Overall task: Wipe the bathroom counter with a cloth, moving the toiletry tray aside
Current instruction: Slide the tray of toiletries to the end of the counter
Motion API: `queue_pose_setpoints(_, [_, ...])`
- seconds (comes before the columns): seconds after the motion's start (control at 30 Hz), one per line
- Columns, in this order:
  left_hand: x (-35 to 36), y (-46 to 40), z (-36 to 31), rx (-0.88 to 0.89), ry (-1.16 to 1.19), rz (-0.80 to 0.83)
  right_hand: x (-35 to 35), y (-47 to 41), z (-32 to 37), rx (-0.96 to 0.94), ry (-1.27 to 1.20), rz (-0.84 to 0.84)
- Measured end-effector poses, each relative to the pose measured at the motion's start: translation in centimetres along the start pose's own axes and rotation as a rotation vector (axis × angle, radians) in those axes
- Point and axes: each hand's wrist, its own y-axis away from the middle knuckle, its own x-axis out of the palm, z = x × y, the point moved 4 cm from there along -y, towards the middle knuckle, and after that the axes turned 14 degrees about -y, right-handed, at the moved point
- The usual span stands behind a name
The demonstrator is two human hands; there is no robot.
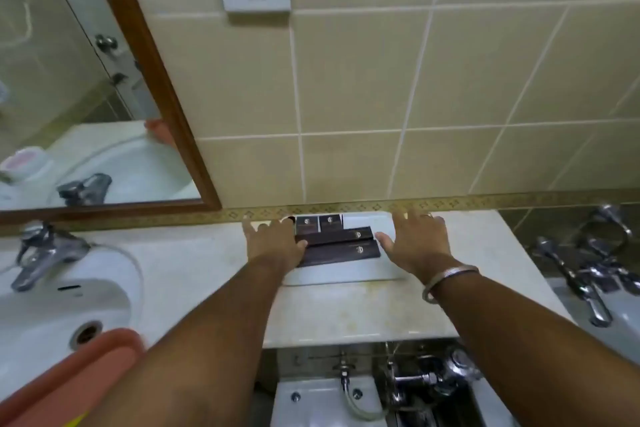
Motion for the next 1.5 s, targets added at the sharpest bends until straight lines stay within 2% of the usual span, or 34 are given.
queue_pose_setpoints(0.03, [1.0, -0.2, 0.2, -0.032, 0.003, 0.042, 1.0, -0.2, -0.6, 0.041, -0.020, 0.029])
queue_pose_setpoints(0.2, [5.4, -3.7, 0.9, -0.141, 0.158, 0.053, 6.8, -2.2, -3.5, 0.122, -0.085, 0.099])
queue_pose_setpoints(0.3, [6.1, -5.4, 1.1, -0.118, 0.081, 0.127, 8.4, -3.5, -4.1, 0.175, -0.126, 0.169])
queue_pose_setpoints(0.43, [6.6, -6.3, 1.5, -0.091, -0.050, 0.172, 9.4, -4.4, -4.2, 0.180, -0.058, 0.211])
queue_pose_setpoints(0.6, [6.7, -6.3, 1.0, -0.076, -0.050, 0.184, 10.0, -4.6, -4.4, 0.164, -0.033, 0.262])
queue_pose_setpoints(0.87, [5.4, -6.0, 1.8, -0.072, 0.080, 0.127, 9.5, -4.2, -5.6, 0.204, -0.270, 0.163])
queue_pose_setpoints(1.1, [1.9, -4.4, 3.4, -0.066, 0.128, 0.071, 5.9, -3.3, -5.9, 0.222, -0.305, 0.131])
queue_pose_setpoints(1.33, [1.3, -2.0, 2.9, -0.054, 0.140, 0.078, 4.6, 2.4, -5.7, 0.268, -0.381, 0.105])
queue_pose_setpoints(1.5, [0.7, -1.3, -1.2, 0.010, 0.197, 0.031, 4.3, 7.8, -9.0, 0.387, -0.448, 0.076])
